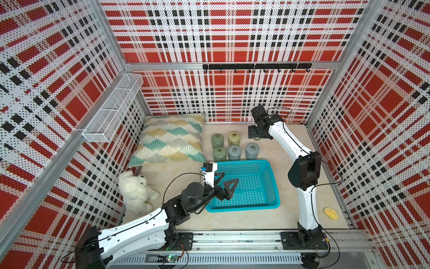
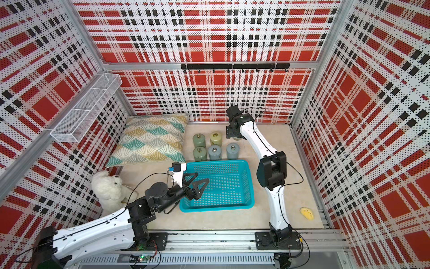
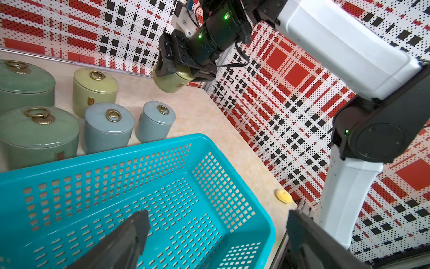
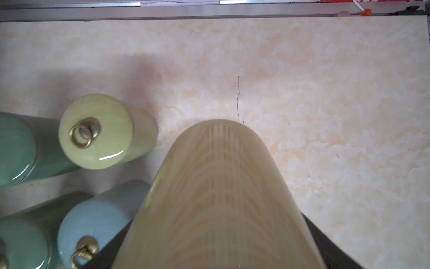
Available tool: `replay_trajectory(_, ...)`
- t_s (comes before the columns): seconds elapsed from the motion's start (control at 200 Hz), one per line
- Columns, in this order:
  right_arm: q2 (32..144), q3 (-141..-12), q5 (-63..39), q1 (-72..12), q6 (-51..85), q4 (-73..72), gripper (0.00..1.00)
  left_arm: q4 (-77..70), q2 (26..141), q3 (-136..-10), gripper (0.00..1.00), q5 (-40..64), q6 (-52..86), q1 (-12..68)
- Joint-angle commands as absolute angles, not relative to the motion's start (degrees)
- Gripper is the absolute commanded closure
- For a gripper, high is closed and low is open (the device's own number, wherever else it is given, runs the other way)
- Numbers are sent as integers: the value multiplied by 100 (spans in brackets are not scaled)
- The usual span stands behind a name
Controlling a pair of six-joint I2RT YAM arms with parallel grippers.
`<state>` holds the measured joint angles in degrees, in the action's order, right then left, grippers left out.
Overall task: Take the tea canister out of the basket
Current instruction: Place the tea canister at the center of the board.
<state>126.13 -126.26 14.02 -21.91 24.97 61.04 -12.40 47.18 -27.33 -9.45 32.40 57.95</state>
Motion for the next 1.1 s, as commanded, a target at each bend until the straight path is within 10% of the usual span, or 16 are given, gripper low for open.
replay_trajectory(0.0,12764,-12849,1511,-2104,2492,5504,34,-1324,4706,-2672,1,-962,3362,5821)
replay_trajectory(1.097,14146,-13013,519,-2053,2324,5344,30,-1231,5281,-2856,1,-1046,3268,5850)
